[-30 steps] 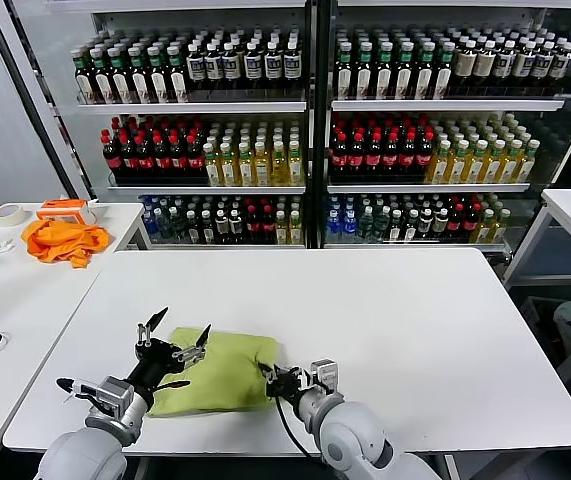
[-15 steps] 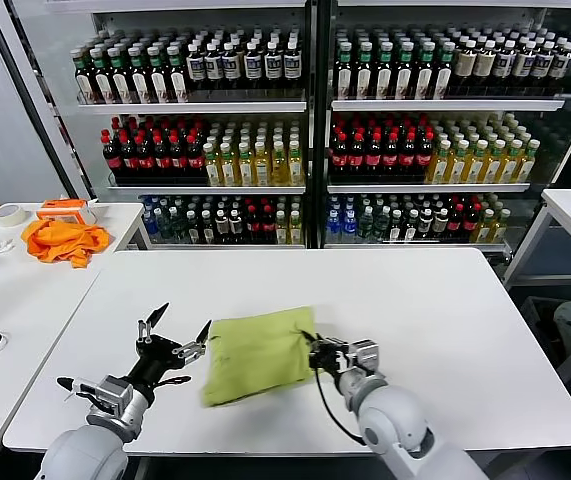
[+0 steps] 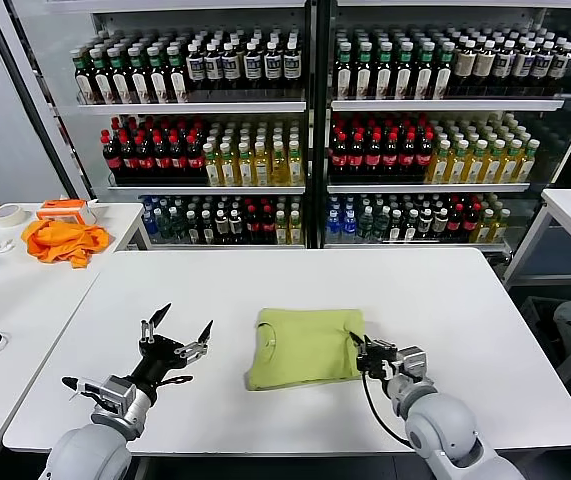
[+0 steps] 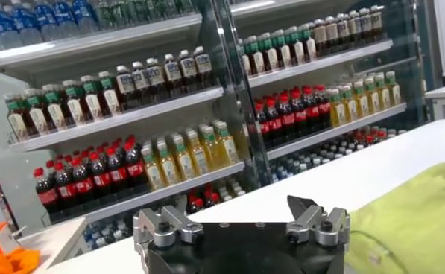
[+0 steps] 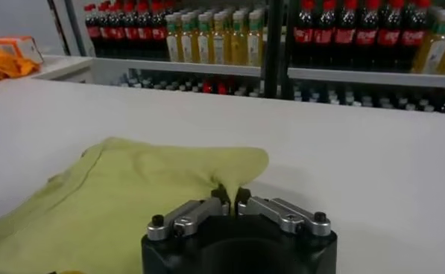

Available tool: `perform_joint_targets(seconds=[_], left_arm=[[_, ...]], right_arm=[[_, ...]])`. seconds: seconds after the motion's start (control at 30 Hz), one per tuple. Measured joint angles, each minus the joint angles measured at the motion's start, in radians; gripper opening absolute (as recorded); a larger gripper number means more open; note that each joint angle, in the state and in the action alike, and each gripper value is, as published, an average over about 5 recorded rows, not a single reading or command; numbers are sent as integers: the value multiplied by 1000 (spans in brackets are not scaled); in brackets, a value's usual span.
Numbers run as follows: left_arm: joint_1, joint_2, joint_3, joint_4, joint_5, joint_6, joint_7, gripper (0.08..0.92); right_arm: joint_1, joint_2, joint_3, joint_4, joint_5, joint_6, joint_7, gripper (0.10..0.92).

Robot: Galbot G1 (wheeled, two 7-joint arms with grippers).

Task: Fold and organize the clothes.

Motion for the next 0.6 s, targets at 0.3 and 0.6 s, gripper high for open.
perform_joint_targets(seconds=[0.3,0.6], left_arm=[[-12,4,11,21,-12,-8,2,823],[-61,-4,28,70,-25,-26,38,823]], right_arm=[[-41,-5,65,14,-108,2,-81,306],[-84,-22,169,77,-162,15,-78,548]])
